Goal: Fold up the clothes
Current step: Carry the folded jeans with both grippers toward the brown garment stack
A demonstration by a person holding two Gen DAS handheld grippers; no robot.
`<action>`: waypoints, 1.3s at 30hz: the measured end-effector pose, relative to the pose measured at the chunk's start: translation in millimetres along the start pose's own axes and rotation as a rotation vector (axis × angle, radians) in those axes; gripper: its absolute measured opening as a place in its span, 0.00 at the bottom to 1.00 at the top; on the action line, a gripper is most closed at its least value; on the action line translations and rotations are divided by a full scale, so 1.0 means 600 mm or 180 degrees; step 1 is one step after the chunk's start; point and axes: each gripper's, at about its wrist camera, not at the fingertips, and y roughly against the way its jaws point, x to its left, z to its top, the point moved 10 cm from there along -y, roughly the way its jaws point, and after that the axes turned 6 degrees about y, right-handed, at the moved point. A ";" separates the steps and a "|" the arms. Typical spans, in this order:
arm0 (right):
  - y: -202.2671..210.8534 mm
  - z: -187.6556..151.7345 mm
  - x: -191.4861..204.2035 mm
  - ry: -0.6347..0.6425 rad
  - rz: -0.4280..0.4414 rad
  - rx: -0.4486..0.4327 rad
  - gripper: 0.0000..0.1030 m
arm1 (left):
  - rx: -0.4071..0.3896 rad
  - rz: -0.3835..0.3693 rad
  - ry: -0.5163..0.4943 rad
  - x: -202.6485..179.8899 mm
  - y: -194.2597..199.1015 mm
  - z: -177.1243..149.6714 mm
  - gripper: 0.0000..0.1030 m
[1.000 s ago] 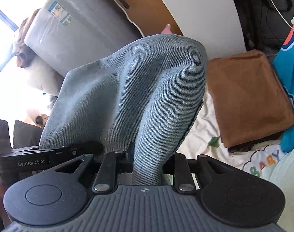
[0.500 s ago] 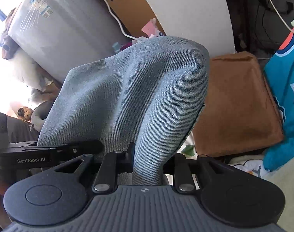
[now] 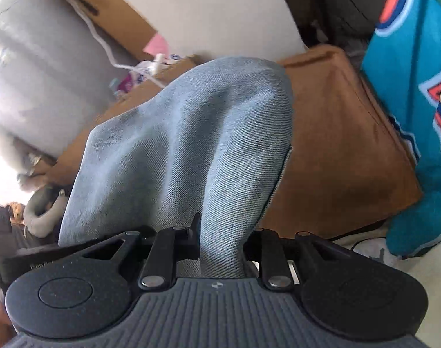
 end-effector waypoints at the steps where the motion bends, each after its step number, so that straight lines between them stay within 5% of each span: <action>1: -0.006 0.007 -0.010 0.0013 0.0010 -0.0012 0.20 | 0.0001 0.0002 0.0004 0.002 -0.012 0.004 0.34; 11: -0.060 0.142 -0.087 0.0187 -0.0316 -0.0103 0.20 | -0.0155 -0.0222 0.0157 -0.016 -0.117 0.091 0.34; 23: -0.092 0.274 -0.157 0.0456 -0.0734 0.0195 0.21 | -0.0176 -0.0366 0.0373 -0.081 -0.201 0.160 0.34; 28: -0.143 0.276 -0.186 0.0486 -0.0865 0.0351 0.23 | -0.0114 -0.0391 0.0570 -0.064 -0.247 0.160 0.34; 33: -0.202 0.245 -0.221 0.0672 -0.1063 0.0364 0.36 | -0.0030 -0.0411 0.0583 -0.031 -0.302 0.149 0.37; 39: -0.206 0.250 -0.232 0.0691 -0.1044 0.0237 0.45 | -0.0061 -0.0242 0.0310 -0.010 -0.247 0.162 0.50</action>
